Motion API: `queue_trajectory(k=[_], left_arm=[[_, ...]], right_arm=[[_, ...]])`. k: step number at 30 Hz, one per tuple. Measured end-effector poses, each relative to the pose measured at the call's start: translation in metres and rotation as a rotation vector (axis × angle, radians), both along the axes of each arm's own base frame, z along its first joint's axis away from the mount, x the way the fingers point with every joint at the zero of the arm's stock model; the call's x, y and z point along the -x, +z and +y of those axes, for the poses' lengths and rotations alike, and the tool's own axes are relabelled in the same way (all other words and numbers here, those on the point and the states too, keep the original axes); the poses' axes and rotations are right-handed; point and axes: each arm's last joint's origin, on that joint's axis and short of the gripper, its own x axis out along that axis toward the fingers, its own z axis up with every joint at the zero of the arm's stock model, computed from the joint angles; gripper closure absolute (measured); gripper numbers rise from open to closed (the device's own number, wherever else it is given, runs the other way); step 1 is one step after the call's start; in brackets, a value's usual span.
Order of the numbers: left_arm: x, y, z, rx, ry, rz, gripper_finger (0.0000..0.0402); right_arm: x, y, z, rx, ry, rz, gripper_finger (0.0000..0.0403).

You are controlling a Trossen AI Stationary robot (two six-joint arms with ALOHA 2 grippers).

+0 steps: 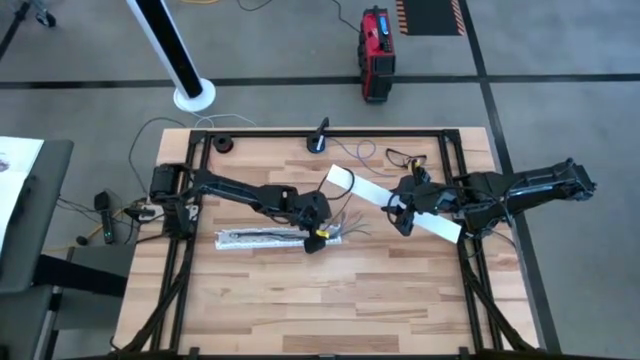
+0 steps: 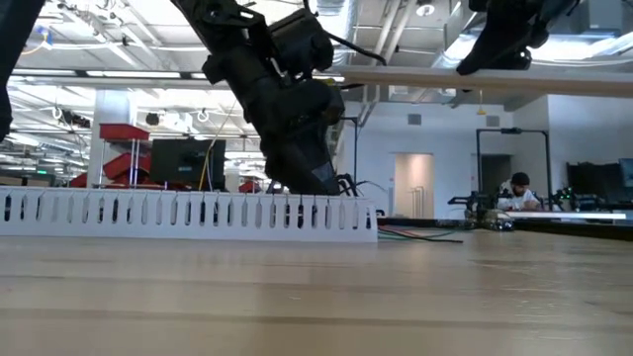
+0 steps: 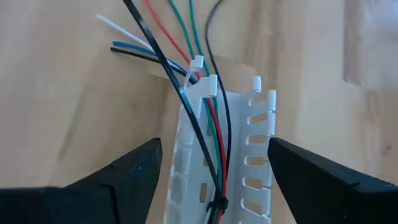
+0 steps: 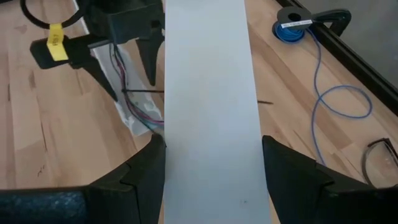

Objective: Ziptie cables
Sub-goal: Close the white cable duct

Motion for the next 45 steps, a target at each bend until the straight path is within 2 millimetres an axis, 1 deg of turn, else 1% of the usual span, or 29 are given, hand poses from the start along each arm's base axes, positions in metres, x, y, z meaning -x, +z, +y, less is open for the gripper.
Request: queue_trajectory(k=[4, 7, 10, 13, 17, 22, 30, 35, 40, 45], left_arm=[[-0.005, -0.003, -0.009, 0.001, 0.006, -0.033, 0.0111], [-0.006, -0.005, -0.011, 0.028, 0.014, -0.03, 0.0111], [-0.005, -0.004, -0.011, 0.054, -0.002, -0.024, 0.0111], [-0.002, 0.001, -0.006, 0.081, -0.072, -0.03, 0.0111], [-0.001, 0.002, -0.003, 0.055, -0.129, -0.034, 0.0111], [-0.001, 0.002, -0.005, 0.034, -0.097, -0.035, 0.0111], [-0.002, 0.003, -0.024, 0.003, -0.107, -0.043, 0.0111], [-0.003, 0.004, -0.032, -0.003, -0.12, -0.058, 0.0111], [-0.009, -0.009, -0.04, -0.019, -0.13, -0.067, 0.0111], [-0.014, -0.017, -0.047, -0.028, -0.14, -0.092, 0.0111]], right_arm=[[0.0, 0.0, 0.0, 0.001, 0.002, 0.001, 0.0184], [0.0, 0.0, 0.0, 0.001, 0.002, 0.001, 0.0184], [0.0, 0.0, 0.0, 0.009, 0.009, 0.006, 0.0184], [0.0, 0.0, 0.0, 0.015, 0.008, 0.007, 0.0184], [0.0, 0.0, 0.0, 0.02, 0.005, 0.005, 0.0184], [0.0, 0.0, 0.0, 0.021, 0.008, 0.006, 0.0184], [0.0, 0.0, 0.0, 0.023, 0.027, 0.011, 0.0184], [0.0, 0.0, 0.0, 0.034, 0.04, 0.017, 0.0184], [0.0, 0.0, 0.001, 0.033, 0.043, 0.02, 0.0184], [0.0, 0.0, 0.002, 0.031, 0.048, 0.021, 0.0184]])
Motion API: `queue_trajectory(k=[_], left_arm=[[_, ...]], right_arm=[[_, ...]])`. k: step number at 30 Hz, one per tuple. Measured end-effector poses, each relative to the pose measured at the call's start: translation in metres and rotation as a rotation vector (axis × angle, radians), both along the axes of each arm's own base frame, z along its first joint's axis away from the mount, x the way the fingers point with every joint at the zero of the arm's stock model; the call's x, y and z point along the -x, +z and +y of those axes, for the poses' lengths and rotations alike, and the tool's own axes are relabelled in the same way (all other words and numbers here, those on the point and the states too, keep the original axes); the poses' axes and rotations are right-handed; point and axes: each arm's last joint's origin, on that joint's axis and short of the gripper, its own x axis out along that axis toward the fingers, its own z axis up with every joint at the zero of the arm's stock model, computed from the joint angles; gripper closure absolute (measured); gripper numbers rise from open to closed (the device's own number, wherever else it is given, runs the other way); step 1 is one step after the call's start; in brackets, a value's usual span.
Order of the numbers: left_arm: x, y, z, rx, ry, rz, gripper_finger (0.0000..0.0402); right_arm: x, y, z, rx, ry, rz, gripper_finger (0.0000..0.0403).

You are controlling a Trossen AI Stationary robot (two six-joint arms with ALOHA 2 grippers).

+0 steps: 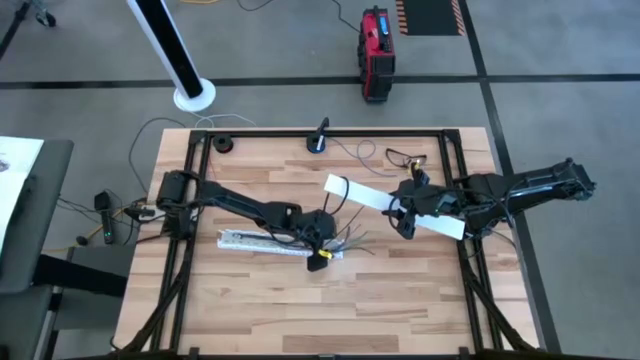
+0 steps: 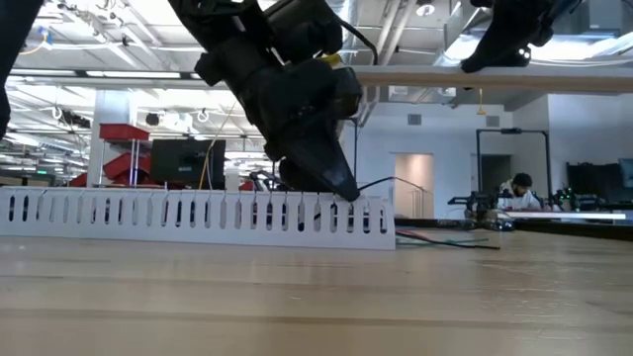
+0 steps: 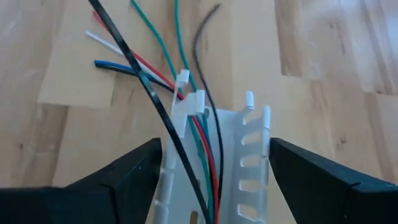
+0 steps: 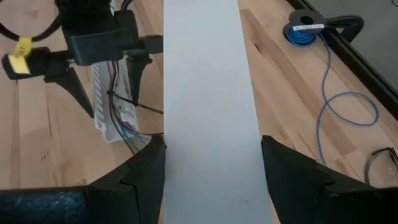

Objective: Ziptie cables
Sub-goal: Close the white cable duct

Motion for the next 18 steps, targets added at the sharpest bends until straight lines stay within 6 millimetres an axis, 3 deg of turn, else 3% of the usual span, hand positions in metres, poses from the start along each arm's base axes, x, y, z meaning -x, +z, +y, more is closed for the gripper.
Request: queue_trajectory(k=[11, 18], left_arm=[[0.01, -0.013, -0.022, -0.083, 0.065, -0.035, 0.0111], [0.028, -0.033, -0.036, -0.113, 0.138, -0.054, 0.0111]], right_arm=[[-0.001, -0.011, 0.001, -0.018, 0.024, 0.012, 0.0184], [0.003, -0.015, 0.0, -0.001, -0.028, 0.046, 0.021]])
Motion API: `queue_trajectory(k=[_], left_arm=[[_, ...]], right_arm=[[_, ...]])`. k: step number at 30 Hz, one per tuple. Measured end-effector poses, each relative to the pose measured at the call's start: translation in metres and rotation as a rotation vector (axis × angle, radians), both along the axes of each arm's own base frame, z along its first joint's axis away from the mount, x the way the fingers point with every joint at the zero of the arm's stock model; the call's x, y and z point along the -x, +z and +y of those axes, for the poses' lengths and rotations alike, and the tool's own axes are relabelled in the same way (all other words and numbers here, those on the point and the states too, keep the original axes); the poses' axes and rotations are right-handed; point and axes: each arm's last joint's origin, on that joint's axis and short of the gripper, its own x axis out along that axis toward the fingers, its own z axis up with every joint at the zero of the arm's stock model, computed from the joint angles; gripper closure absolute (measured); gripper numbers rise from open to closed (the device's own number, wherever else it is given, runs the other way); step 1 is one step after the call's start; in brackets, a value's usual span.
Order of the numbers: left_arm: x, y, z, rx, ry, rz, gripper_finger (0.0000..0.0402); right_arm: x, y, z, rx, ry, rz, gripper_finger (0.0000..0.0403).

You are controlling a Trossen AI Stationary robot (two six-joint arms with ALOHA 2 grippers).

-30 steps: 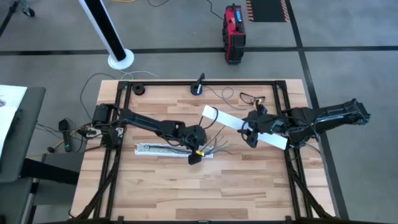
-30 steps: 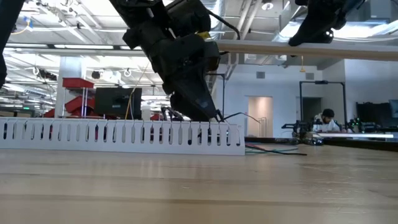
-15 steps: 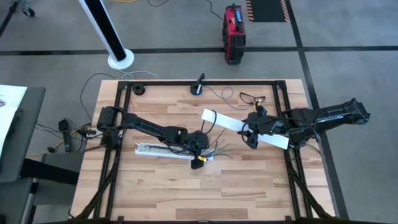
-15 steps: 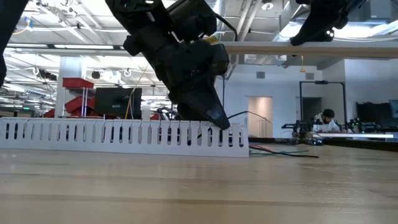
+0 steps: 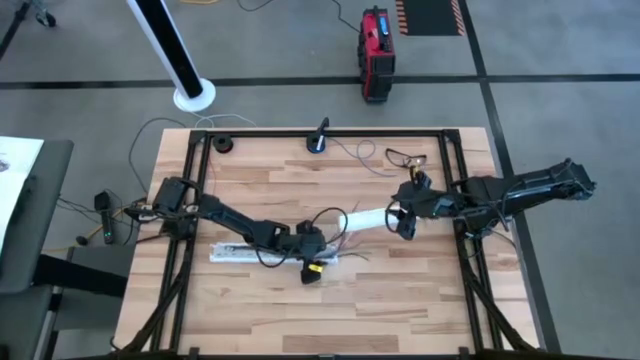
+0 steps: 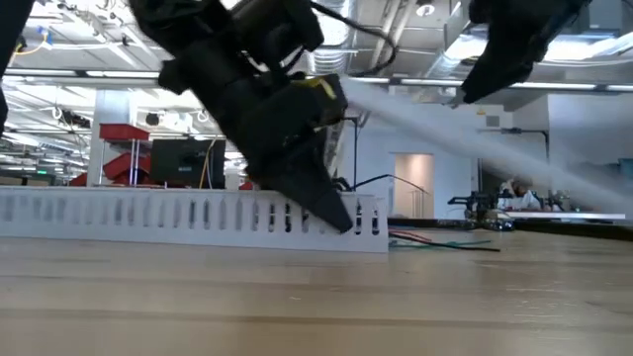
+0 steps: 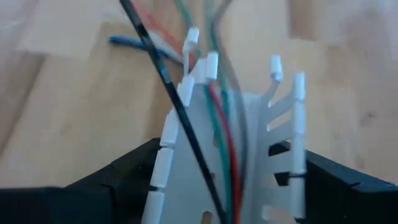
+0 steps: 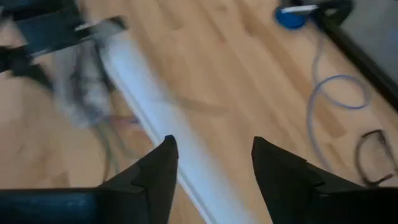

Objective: Ziptie cables
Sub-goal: Close the white cable duct

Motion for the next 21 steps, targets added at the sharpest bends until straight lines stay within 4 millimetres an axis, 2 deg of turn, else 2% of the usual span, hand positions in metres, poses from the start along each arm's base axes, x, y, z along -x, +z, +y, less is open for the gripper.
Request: queue_trajectory(k=[5, 9, 12, 16, 21], left_arm=[[0.01, -0.008, 0.0, -0.012, 0.047, 0.007, 0.0111], [0.018, -0.017, 0.002, -0.009, 0.067, 0.033, 0.0111], [0.021, -0.019, 0.004, -0.004, 0.084, 0.045, 0.0111], [0.021, -0.02, 0.006, 0.002, 0.105, 0.053, 0.0111], [0.024, -0.023, 0.012, -0.022, 0.15, 0.094, 0.0111]], right_arm=[[0.003, -0.001, 0.001, 0.012, 0.018, 0.033, 0.0253], [0.013, -0.008, -0.011, 0.129, -0.003, 0.199, 0.0269], [0.013, -0.015, -0.026, 0.122, 0.073, 0.326, 0.0265], [0.0, -0.025, -0.05, 0.104, 0.155, 0.389, 0.0246], [-0.013, -0.032, -0.091, 0.108, 0.164, 0.35, 0.0214]])
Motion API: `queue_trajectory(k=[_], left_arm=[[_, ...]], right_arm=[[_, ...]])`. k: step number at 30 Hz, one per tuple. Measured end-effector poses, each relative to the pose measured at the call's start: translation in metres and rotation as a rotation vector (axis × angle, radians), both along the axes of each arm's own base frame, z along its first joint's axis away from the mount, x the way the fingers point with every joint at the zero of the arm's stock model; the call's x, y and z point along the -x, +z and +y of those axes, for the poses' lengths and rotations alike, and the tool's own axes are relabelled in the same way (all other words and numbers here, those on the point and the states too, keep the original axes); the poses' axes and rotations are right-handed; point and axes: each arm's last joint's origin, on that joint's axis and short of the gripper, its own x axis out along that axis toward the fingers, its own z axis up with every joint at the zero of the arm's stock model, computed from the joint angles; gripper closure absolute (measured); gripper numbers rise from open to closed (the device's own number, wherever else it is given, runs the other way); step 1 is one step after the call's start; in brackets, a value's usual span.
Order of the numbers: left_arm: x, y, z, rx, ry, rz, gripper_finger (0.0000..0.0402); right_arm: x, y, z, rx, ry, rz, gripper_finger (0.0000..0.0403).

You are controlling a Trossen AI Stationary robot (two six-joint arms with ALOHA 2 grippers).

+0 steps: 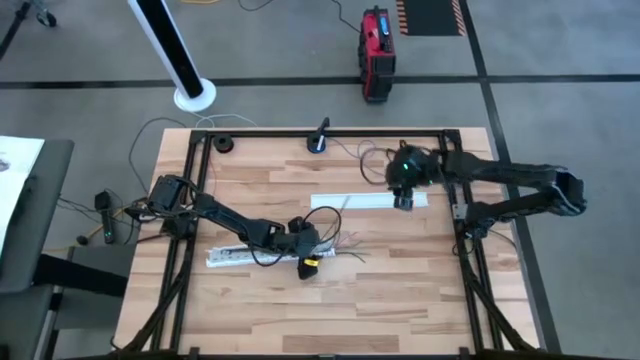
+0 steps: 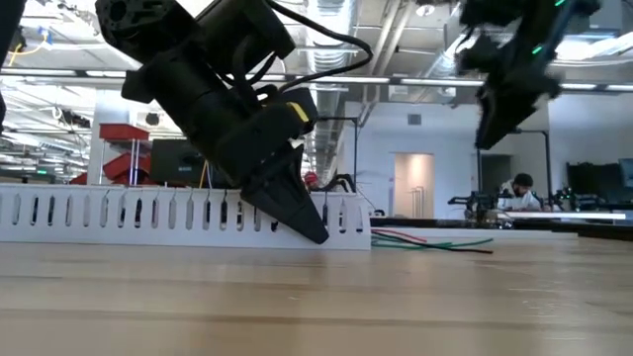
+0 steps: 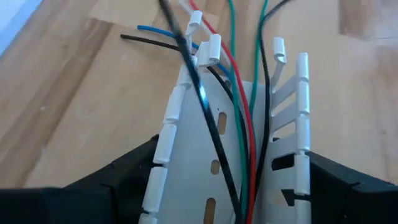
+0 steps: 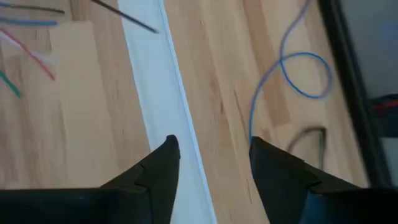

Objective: Ziptie cables
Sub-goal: Close the white cable duct

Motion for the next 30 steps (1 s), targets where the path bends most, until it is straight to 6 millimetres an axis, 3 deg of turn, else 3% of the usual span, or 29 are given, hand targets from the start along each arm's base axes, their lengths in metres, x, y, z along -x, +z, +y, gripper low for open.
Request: queue_trajectory(k=[5, 11, 19, 22, 26, 30], left_arm=[[0.001, -0.001, 0.002, -0.012, 0.015, 0.015, 0.0111], [0.006, -0.003, 0.004, -0.022, 0.055, 0.064, 0.0112], [0.008, -0.004, 0.005, -0.021, 0.097, 0.085, 0.0112], [0.009, -0.004, 0.005, -0.024, 0.102, 0.097, 0.0112], [0.01, 0.0, 0.006, -0.02, 0.107, 0.097, 0.0112], [0.007, 0.004, 0.006, -0.049, 0.105, 0.076, 0.0112]], right_arm=[[0.002, -0.029, -0.024, -0.103, 0.054, 0.08, 0.0184], [0.004, -0.063, -0.041, -0.096, 0.103, 0.06, 0.0171], [0.016, -0.108, -0.038, -0.187, 0.102, 0.167, 0.0174], [0.013, -0.111, -0.041, -0.151, 0.055, 0.133, 0.0178], [0.01, -0.112, -0.045, -0.159, -0.079, 0.147, 0.0218], [0.009, -0.113, -0.043, -0.196, -0.196, 0.13, 0.0325]])
